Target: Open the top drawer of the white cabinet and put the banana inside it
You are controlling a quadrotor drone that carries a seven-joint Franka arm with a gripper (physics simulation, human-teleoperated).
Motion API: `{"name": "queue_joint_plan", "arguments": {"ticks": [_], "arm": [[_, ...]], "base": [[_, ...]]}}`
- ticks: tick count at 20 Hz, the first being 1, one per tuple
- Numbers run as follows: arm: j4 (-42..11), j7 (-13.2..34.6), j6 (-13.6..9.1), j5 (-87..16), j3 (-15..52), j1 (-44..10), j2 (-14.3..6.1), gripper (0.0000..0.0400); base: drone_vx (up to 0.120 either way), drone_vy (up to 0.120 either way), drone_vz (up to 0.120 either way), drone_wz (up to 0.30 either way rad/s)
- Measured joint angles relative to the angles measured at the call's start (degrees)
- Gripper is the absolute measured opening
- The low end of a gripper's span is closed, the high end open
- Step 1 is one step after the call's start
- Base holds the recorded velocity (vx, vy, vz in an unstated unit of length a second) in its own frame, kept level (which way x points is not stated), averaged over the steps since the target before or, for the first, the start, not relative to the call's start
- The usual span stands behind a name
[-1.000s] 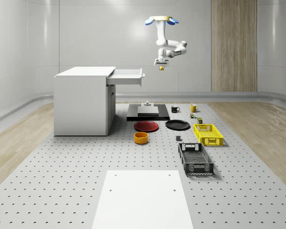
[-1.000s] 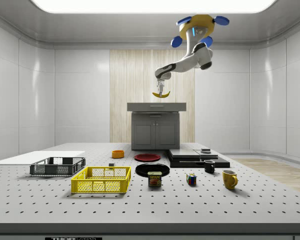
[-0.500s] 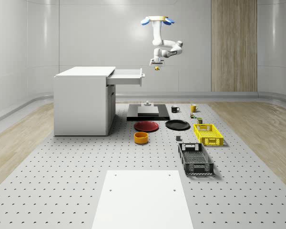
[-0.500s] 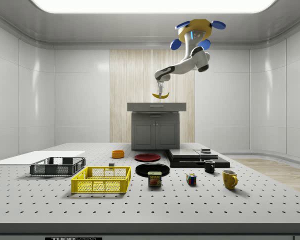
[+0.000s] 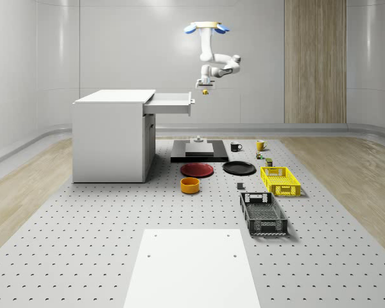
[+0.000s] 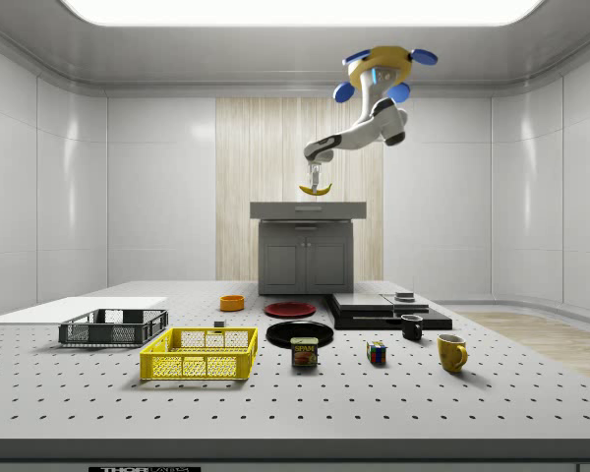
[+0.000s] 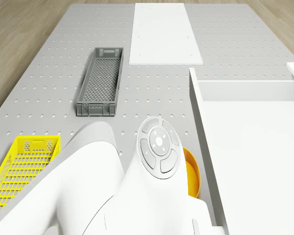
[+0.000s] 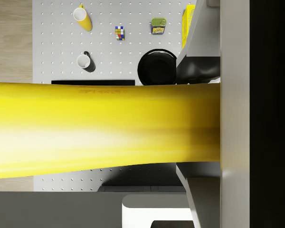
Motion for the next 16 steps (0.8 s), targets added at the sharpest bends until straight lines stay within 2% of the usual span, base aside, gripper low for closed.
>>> {"name": "queue_joint_plan", "arguments": {"ticks": [16], "arm": [[0.0, 0.0, 0.0, 0.0, 0.0, 0.0, 0.0, 0.0190]], "base": [[0.000, -0.120, 0.000, 0.000]]}}
